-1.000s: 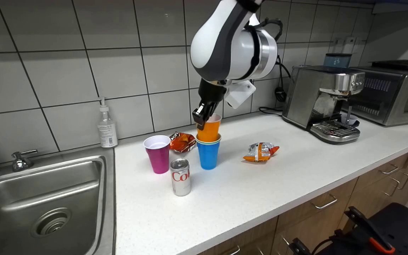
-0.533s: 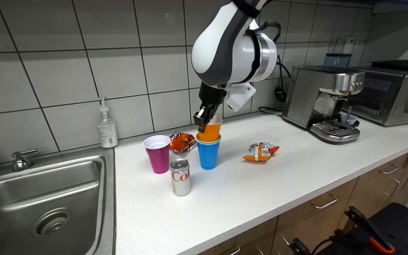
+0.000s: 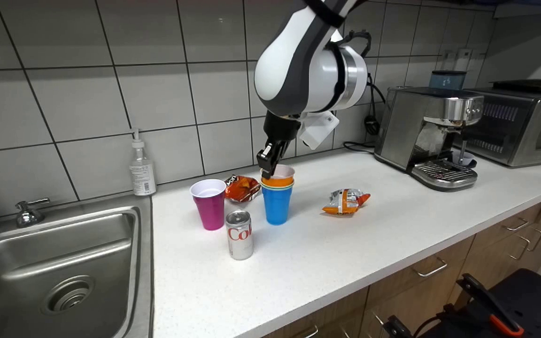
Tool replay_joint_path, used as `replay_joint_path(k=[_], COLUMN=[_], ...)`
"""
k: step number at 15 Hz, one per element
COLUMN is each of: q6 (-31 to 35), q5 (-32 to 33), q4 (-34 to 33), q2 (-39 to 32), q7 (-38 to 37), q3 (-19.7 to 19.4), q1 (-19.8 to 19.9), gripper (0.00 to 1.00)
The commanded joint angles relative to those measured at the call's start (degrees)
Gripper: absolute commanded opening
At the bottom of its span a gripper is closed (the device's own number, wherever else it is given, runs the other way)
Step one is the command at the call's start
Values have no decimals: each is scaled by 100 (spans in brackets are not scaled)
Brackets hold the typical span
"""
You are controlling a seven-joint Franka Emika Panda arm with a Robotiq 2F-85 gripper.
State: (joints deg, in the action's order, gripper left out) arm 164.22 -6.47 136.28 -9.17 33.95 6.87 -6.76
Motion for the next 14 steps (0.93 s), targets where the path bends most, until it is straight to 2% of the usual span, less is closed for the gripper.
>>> replay_joint_path(k=[1,7,13,14], q6=[75,12,-237,-21], q5=[168,153,-75,72], q4=[43,35,-42,-31], q2=[61,120,284,96], q7=[-153,-194,-228,-244], q3=[164,162,240,208], q1=[182,187,281,249], gripper=[52,97,100,100])
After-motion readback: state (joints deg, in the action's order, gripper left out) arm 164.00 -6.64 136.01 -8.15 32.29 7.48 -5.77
